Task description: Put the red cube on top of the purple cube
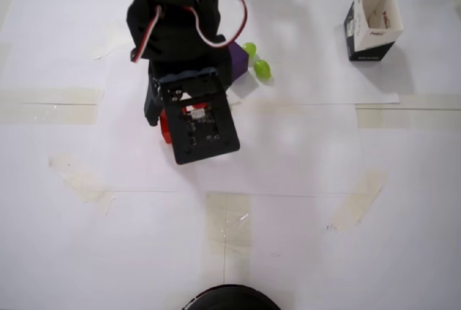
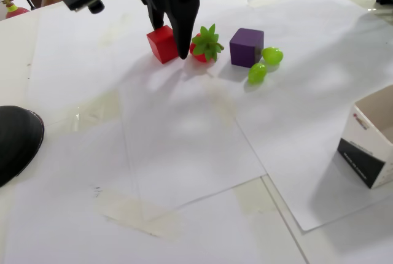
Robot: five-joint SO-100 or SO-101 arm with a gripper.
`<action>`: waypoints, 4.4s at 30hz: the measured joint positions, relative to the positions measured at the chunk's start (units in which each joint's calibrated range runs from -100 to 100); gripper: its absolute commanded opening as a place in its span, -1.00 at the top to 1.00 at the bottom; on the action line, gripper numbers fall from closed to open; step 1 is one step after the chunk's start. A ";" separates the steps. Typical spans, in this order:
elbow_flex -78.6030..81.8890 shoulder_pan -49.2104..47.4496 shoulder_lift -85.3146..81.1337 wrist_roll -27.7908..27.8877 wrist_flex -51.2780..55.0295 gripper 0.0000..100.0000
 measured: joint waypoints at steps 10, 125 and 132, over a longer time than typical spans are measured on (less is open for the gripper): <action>-0.36 0.52 1.45 0.88 -0.55 0.58; 65.88 -6.67 -54.07 10.94 -10.91 0.89; 67.87 -5.32 -54.07 11.62 -10.91 0.89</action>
